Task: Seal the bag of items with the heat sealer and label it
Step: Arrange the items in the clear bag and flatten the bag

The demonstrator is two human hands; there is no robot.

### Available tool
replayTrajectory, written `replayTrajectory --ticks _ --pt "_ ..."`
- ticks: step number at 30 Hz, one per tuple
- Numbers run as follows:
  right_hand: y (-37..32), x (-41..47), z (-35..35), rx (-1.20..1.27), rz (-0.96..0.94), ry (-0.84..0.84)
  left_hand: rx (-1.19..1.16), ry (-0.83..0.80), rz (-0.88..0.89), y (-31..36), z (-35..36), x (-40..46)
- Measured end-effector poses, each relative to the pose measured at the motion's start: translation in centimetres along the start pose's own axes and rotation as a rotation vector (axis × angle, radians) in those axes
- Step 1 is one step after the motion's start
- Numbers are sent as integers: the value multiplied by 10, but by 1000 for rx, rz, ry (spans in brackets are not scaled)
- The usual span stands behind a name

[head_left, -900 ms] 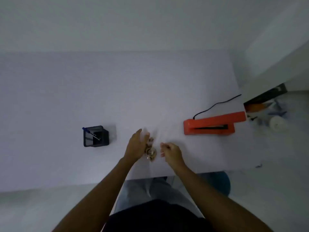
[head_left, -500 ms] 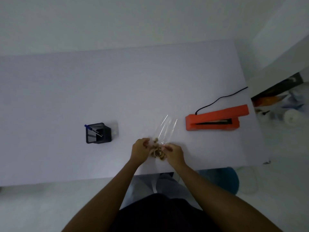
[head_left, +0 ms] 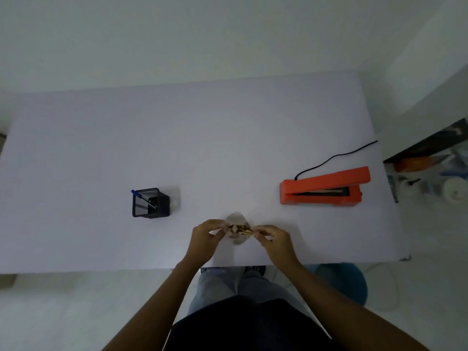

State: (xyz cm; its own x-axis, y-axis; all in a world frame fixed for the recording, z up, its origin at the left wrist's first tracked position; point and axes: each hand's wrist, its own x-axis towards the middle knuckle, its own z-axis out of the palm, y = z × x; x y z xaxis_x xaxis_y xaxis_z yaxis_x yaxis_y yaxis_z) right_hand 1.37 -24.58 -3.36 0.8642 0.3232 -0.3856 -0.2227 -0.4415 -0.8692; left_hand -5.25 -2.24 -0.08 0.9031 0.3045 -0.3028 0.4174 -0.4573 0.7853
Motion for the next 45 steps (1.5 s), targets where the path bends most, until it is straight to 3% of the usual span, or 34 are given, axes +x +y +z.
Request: replayTrajectory --ticks 7,12,19,23,28,35,39,45 --pt "-7 5 1 -96 -30 -76 36 -215 -75 1 7 1" --pt "-16 8 9 -56 -59 -131 67 -222 31 10 6 9" --pt "-14 17 30 -272 -174 -64 153 -245 194 3 6 17" --pt "-20 18 43 -335 -165 -10 177 -269 204 -15 6 23" --pt "-26 19 45 -232 -38 -9 66 -301 229 -16 -10 31" --pt "-32 9 49 -122 -131 65 -43 -345 207 -25 -28 37" --pt "-27 6 50 -198 -173 41 -79 -365 173 -31 -35 39" --pt "-23 13 36 -59 -50 -41 -122 -368 98 -41 -44 50"
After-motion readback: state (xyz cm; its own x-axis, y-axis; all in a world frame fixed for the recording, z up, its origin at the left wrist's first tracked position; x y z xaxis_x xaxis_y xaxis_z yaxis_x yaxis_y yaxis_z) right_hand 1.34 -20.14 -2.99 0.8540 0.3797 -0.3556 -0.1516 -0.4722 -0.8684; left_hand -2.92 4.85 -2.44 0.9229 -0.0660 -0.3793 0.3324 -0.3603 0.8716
